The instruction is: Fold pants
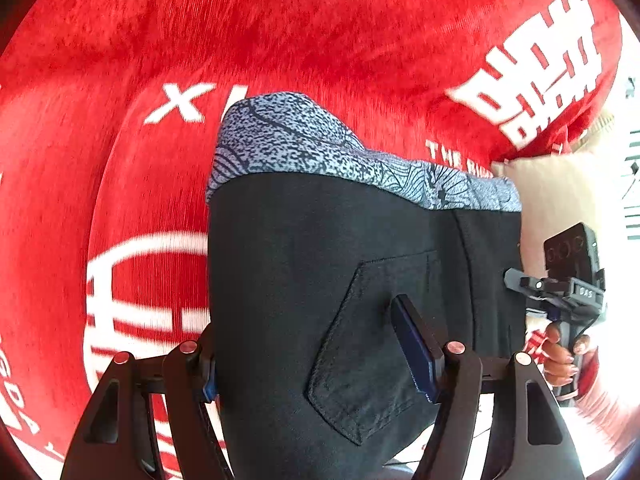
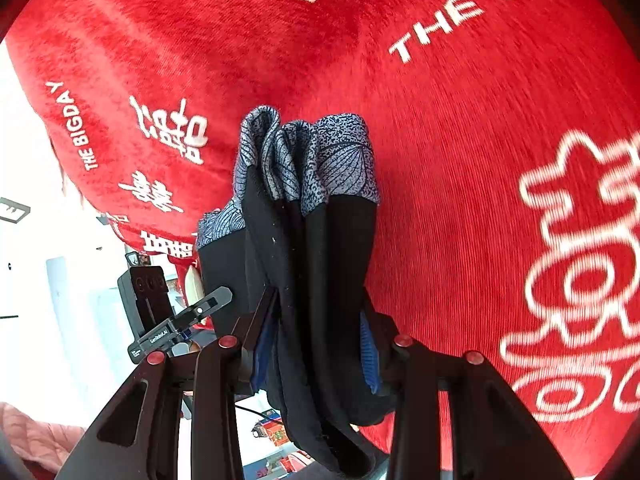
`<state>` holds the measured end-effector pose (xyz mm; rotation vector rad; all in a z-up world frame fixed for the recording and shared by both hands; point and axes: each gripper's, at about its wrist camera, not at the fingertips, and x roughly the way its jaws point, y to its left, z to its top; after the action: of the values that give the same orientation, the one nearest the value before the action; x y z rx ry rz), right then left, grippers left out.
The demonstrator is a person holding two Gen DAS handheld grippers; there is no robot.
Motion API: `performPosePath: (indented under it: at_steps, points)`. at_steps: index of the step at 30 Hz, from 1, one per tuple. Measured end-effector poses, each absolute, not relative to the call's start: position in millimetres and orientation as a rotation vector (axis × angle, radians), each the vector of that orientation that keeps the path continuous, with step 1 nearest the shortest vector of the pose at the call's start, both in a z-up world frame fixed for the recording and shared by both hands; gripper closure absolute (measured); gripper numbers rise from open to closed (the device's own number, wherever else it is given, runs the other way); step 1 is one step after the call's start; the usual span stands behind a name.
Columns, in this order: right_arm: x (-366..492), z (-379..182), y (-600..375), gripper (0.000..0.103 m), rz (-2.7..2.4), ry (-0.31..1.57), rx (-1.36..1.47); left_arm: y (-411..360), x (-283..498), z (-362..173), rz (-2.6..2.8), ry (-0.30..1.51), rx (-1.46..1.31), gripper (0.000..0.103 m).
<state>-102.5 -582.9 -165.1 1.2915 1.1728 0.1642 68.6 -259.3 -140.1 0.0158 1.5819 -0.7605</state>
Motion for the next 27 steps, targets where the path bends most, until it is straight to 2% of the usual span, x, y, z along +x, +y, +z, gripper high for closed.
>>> performPosePath:
  at_steps: [5,7,10,15,21,23,24,25,27]
  points:
    - [-126,-176,-561,0.063,0.122,1.206,1.274,-248,44,-171,-0.735,1.618,0.063,0.031]
    - [-133,-185,-554,0.06,0.076,1.225,1.252,-243,39,-176,-0.728,1.577,0.068,0.029]
    - [-135,-185,-547,0.054,-0.002,1.213,1.191,-241,40,-173,-0.697,1.543,0.081,0.022]
    - [-131,-170,-538,0.047,-0.146,1.256,1.11,-228,42,-150,-0.62,1.467,0.14,0.022]
    - [-131,-145,-523,0.046,-0.278,1.312,0.922,-213,32,-124,-0.624,1.395,0.184,0.022]
    - [-138,-140,-519,0.05,-0.317,1.31,0.903,-216,21,-118,-0.641,1.373,0.203,0.022]
    - [-142,-135,-516,0.063,-0.345,1.304,0.885,-217,16,-115,-0.659,1.364,0.206,0.021]
    - [-145,-131,-514,0.072,-0.365,1.298,0.865,-222,10,-113,-0.677,1.358,0.208,0.022]
    - [-153,-119,-507,0.077,-0.414,1.285,0.791,-229,-1,-113,-0.712,1.36,0.213,0.022]
